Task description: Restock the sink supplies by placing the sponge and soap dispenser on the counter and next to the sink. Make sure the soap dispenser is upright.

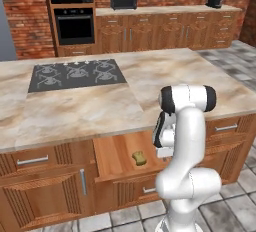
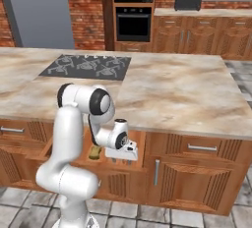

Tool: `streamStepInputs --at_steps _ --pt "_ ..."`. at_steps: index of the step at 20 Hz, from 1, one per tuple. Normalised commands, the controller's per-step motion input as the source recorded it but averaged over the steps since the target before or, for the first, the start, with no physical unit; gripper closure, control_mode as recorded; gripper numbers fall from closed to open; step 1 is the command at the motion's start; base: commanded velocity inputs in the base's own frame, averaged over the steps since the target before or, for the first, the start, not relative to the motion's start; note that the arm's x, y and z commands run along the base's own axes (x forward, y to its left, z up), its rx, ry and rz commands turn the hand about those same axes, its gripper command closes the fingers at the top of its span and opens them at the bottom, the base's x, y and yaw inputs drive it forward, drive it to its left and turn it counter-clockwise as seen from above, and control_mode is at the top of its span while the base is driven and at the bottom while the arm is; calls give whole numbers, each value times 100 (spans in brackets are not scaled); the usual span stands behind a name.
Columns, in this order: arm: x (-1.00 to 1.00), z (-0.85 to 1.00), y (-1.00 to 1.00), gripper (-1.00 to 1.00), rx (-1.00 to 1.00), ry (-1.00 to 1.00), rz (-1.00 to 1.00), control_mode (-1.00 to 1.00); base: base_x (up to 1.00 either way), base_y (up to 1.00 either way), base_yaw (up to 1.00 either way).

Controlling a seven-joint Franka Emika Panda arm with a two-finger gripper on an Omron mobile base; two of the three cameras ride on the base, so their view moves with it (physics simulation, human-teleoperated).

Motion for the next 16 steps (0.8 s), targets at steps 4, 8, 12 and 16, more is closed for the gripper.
streamStepInputs --at_steps 4,8,12,16 --pt "-70 6 -63 -100 3 -2 -7 -100 0 0 0" --pt "-1 17 -46 -100 0 0 -4 -100 0 0 0" --pt "38 1 -53 -100 0 0 0 -100 0 0 0" --pt "36 0 -43 -100 0 0 0 -100 0 0 0"
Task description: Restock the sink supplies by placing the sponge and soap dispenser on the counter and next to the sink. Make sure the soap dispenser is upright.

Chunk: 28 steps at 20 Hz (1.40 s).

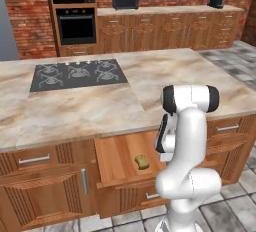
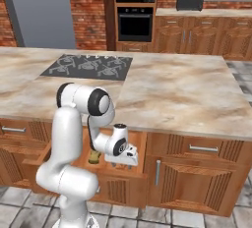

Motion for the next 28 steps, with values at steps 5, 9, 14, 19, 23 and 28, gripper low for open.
streamStepInputs --at_steps 5,9,14,19,23,28 --pt "2 0 -34 -100 0 0 -1 -100 0 0 0" --pt "0 0 -33 100 2 0 -1 -100 0 0 0" --pt "0 0 -19 100 4 0 0 -100 0 0 0" --pt "0 7 -1 100 5 0 0 -100 0 0 0" --pt "-48 24 -8 100 4 -2 0 -100 0 0 0" --pt "-88 35 -1 100 0 -2 0 -100 0 0 0"
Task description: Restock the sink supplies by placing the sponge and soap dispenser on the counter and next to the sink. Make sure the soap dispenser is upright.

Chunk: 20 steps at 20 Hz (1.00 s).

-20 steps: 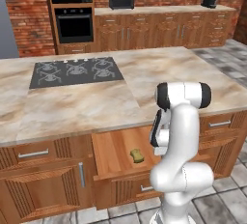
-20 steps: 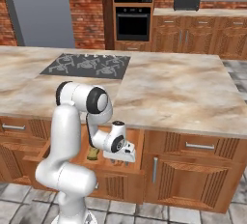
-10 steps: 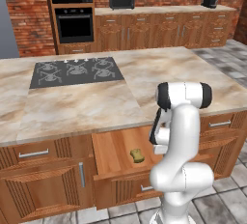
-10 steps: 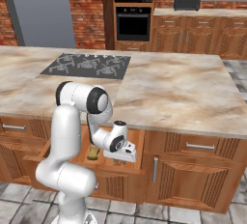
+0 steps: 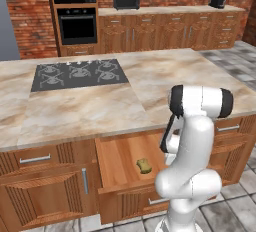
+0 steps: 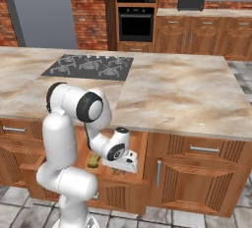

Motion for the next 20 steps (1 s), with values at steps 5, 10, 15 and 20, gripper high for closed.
streamStepInputs --at_steps 5,10,15,20 --pt "-19 94 0 100 0 -4 0 -100 0 0 0" --pt "-1 100 0 100 0 -1 0 -100 0 0 0" --pt "-23 100 0 100 0 0 0 -100 0 0 0" --pt "-46 100 -6 100 0 0 0 -100 0 0 0"
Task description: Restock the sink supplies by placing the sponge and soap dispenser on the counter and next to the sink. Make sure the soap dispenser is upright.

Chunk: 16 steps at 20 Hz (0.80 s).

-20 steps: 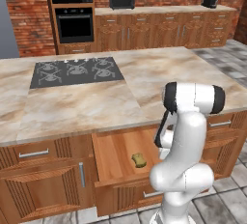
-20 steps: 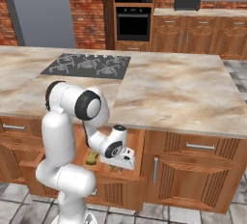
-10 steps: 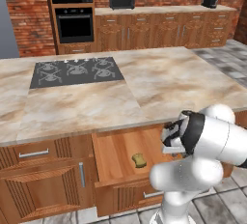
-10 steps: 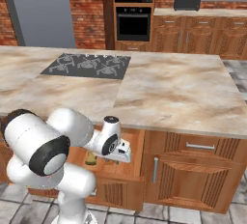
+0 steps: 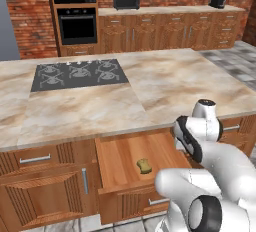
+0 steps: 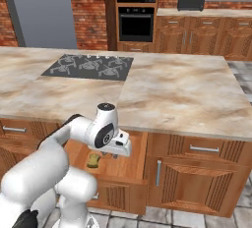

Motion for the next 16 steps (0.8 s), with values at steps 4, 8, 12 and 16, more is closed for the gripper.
streamStepInputs --at_steps 4,8,12,16 --pt "-56 100 0 100 0 0 0 -100 0 0 0" --pt "-39 100 0 100 0 -4 0 -100 0 0 0" --pt "-27 100 0 100 0 -5 0 -100 0 0 0" --pt "-2 74 1 100 0 0 0 -100 0 0 0"
